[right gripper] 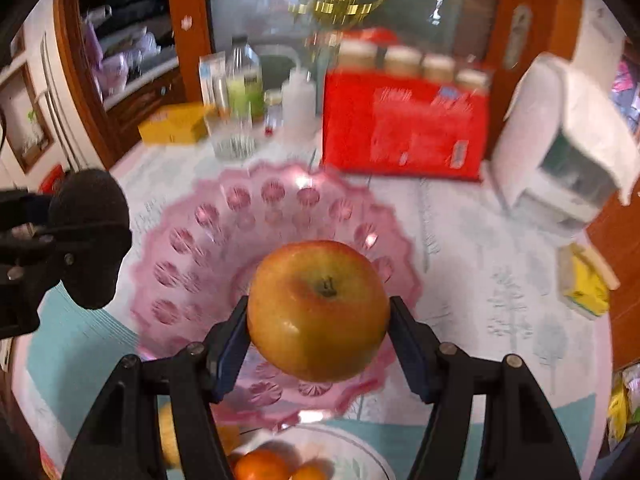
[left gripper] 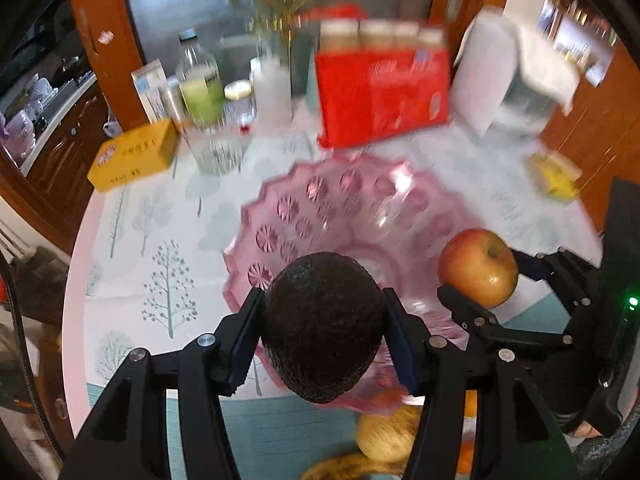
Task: Organize fruits
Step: 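Carry the avocado and apple into the pink bowl and open both tools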
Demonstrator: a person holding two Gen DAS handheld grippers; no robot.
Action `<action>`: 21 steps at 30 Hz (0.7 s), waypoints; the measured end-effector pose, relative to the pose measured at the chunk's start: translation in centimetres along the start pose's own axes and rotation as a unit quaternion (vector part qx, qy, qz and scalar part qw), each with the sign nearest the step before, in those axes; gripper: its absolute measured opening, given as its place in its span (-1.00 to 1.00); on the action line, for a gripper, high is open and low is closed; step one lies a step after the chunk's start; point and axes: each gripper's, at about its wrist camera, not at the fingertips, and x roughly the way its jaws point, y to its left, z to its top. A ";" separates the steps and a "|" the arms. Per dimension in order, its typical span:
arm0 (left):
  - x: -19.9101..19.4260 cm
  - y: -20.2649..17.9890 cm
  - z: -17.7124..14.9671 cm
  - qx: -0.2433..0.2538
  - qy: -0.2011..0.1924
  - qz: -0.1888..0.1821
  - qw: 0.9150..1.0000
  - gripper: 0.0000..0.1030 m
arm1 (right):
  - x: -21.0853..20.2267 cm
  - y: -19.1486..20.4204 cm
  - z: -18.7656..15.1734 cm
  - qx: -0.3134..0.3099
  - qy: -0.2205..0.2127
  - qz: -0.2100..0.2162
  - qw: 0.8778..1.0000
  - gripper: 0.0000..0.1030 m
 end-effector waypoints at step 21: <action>7.5 -3.7 -0.3 0.036 0.076 0.101 0.991 0.52 | 4.8 0.1 -1.6 -0.053 0.013 0.071 0.996 0.41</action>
